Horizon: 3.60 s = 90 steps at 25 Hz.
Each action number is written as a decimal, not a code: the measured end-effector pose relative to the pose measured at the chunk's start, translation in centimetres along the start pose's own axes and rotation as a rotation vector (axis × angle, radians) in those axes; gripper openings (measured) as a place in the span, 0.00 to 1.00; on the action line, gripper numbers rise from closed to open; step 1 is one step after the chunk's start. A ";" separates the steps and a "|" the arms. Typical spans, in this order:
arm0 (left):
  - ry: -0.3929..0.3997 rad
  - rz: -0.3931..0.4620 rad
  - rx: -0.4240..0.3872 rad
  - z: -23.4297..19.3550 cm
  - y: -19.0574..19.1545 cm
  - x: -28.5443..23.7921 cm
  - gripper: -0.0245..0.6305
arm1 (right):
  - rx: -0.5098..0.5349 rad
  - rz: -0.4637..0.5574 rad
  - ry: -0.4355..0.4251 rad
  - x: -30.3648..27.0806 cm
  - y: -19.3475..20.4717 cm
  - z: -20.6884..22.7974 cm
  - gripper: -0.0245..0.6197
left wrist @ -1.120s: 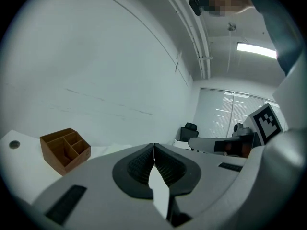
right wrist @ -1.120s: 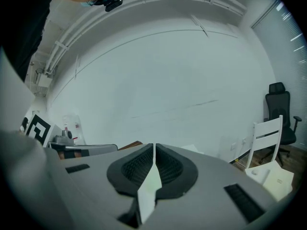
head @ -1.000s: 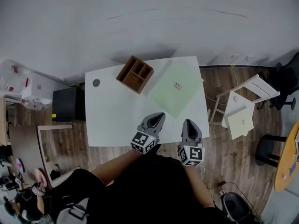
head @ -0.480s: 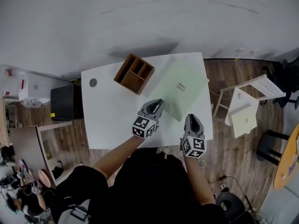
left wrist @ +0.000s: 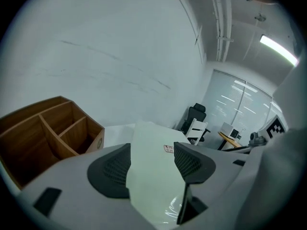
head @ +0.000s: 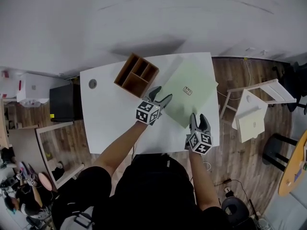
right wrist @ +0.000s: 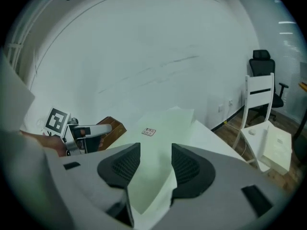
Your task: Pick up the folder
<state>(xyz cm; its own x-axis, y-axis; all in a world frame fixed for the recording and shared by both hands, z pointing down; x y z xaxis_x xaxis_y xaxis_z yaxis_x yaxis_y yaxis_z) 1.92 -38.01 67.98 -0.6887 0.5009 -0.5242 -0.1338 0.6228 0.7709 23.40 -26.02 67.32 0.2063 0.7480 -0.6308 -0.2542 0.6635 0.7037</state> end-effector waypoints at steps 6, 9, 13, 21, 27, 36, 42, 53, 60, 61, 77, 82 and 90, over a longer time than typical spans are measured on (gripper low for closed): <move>-0.032 -0.088 -0.005 -2.8 1.0 -1.9 0.48 | -0.171 -0.019 -0.006 -2.4 1.8 1.5 0.40; -0.025 -0.130 0.014 -3.4 1.5 -3.1 0.49 | -0.191 -0.032 -0.012 -3.3 2.1 1.9 0.40; 0.002 -0.176 0.062 -3.8 2.2 -4.4 0.49 | -0.267 -0.039 -0.029 -4.0 2.3 1.9 0.43; 0.046 -0.268 0.050 -4.0 2.4 -5.4 0.49 | -0.285 -0.086 -0.019 -5.0 2.8 2.5 0.44; 0.128 -0.309 0.140 -4.6 3.1 -5.8 0.49 | -0.282 -0.107 -0.007 -5.4 2.9 2.4 0.44; 0.127 -0.307 0.130 -4.6 2.8 -6.0 0.49 | -0.396 -0.117 0.004 -6.0 2.9 3.7 0.45; 0.134 -0.297 0.133 -4.5 2.5 -5.9 0.50 | -0.377 -0.112 -0.024 -5.8 2.8 3.5 0.46; 0.157 -0.338 0.165 -4.1 2.9 -6.3 0.50 | -0.332 -0.119 -0.047 -5.8 3.1 3.3 0.49; 0.095 -0.251 0.124 -2.0 1.9 -3.5 0.50 | -0.195 -0.067 -0.091 -3.7 1.7 2.4 0.49; 0.091 -0.220 0.108 -1.6 1.4 -2.8 0.50 | -0.173 -0.049 -0.100 -3.1 1.3 2.2 0.49; -0.023 0.095 0.066 8.3 -0.9 11.8 0.50 | 0.086 0.151 -0.212 10.2 -2.0 -2.8 0.49; -0.083 0.185 0.013 12.4 0.0 17.6 0.50 | 0.141 0.205 -0.269 15.2 -1.0 -4.5 0.49; -0.189 0.242 0.012 17.9 4.3 25.3 0.50 | 0.185 0.226 -0.361 21.6 2.8 -6.5 0.49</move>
<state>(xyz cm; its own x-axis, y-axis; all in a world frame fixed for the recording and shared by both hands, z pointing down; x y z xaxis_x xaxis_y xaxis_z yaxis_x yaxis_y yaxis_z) -3.28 -11.87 51.58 -0.5543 0.7380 -0.3849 0.0273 0.4783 0.8778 20.98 -8.11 53.58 0.4894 0.8098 -0.3234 -0.1643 0.4499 0.8778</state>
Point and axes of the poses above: the fingertips, and each gripper's own axes: x backward along the fingers, z to its right, y out of its underside, the point moved 6 cm from there along x, backward along the fingers, and after that the axes turned 5 degrees about -z, right-handed, at the moved point
